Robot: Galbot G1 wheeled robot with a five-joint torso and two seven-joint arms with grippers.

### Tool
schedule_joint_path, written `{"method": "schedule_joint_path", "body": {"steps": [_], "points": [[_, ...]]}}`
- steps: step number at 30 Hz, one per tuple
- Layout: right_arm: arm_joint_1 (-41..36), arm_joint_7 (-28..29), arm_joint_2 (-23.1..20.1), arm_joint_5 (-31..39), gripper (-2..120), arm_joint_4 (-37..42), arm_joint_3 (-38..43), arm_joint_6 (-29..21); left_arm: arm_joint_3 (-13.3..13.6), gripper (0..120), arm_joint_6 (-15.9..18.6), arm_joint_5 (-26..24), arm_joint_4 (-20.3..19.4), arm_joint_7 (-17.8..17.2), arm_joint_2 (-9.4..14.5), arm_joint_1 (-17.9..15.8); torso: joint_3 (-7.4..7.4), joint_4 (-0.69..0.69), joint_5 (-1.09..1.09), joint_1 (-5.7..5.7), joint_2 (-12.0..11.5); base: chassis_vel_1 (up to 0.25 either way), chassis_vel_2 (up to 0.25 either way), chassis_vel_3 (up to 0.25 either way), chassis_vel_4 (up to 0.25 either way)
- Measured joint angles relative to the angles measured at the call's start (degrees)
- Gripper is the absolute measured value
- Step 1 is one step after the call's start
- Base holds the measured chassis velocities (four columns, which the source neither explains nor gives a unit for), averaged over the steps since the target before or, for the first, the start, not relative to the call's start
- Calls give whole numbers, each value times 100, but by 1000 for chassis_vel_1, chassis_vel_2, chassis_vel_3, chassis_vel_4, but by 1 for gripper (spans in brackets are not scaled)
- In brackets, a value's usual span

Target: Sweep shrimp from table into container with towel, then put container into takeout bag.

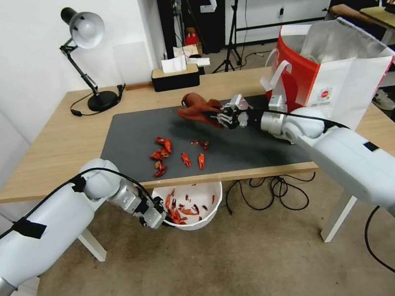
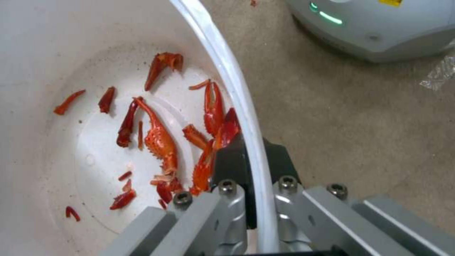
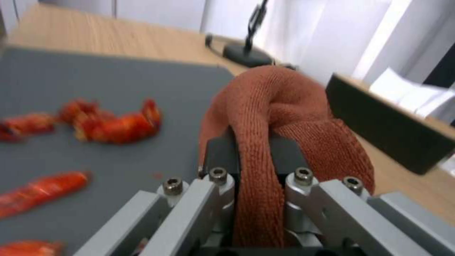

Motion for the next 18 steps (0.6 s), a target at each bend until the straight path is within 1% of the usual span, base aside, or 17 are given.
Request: {"method": "schedule_joint_path", "body": {"steps": [3, 5, 12, 18], "points": [[99, -64, 103, -96, 6, -305, -26, 8, -33, 0, -2, 0, -8, 0, -10, 26, 0, 1, 0, 1, 0, 0, 0, 0, 0], [153, -162, 140, -153, 6, -488, -83, 8, -64, 0, -4, 4, -13, -1, -28, 47, 0, -2, 0, 0, 0, 0, 0, 0, 0], [111, -369, 133, -235, 6, -555, -188, -59, -128, 0, -84, 16, 22, -2, -31, 124, -1, -2, 0, -1, 0, 0, 0, 0, 0], [18, -498, 123, -236, 6, -507, -276, -103, -139, 0, -96, 18, 37, -2, -23, 122, -1, -2, 1, -1, 0, 0, 0, 0, 0]]}}
